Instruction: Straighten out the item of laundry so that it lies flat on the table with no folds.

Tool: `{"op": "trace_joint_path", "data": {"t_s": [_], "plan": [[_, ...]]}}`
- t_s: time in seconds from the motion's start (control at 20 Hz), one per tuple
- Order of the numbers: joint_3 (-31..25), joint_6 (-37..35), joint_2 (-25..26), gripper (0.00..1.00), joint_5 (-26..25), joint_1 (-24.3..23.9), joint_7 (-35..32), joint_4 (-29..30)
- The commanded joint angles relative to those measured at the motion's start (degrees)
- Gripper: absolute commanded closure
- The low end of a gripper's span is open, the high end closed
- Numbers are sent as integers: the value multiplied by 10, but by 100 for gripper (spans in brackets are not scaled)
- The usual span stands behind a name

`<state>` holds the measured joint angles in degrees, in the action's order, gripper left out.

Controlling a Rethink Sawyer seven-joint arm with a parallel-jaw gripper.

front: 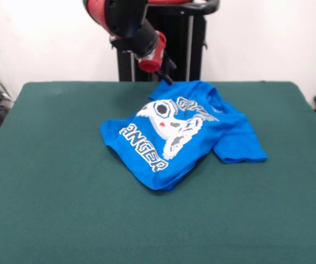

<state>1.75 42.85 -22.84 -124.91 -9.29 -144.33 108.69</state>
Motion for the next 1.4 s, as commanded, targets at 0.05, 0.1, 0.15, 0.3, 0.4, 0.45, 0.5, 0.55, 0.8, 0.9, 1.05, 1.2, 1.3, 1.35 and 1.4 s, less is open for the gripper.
{"op": "trace_joint_path", "data": {"t_s": [0.05, 0.1, 0.15, 0.3, 0.4, 0.45, 0.5, 0.55, 0.8, 0.9, 1.05, 1.2, 1.3, 1.35, 1.4], "plan": [[-64, -121, 50, 0, -23, 30, 141, -38], [-63, -122, 49, 0, -22, 32, 139, -37], [-61, -128, 51, 0, -25, 35, 133, -38], [-55, -133, 54, 0, -35, 47, 111, -42], [-54, -133, 50, 0, -34, 53, 99, -40], [-55, -131, 51, 0, -32, 53, 95, -42], [-57, -131, 55, 0, -32, 52, 92, -46], [-60, -127, 57, 0, -29, 50, 89, -48], [-59, -123, 81, 0, -24, 75, 26, -76], [-50, -125, 97, 0, -25, 95, -18, -95], [-20, -154, 131, 0, -26, 140, -76, -130], [22, -168, 171, 0, -27, 188, -122, -164], [52, -171, 200, 0, -27, 220, -152, -187], [67, -168, 215, 0, -29, 235, -168, -198], [84, -163, 234, 0, -27, 253, -185, -214]]}}
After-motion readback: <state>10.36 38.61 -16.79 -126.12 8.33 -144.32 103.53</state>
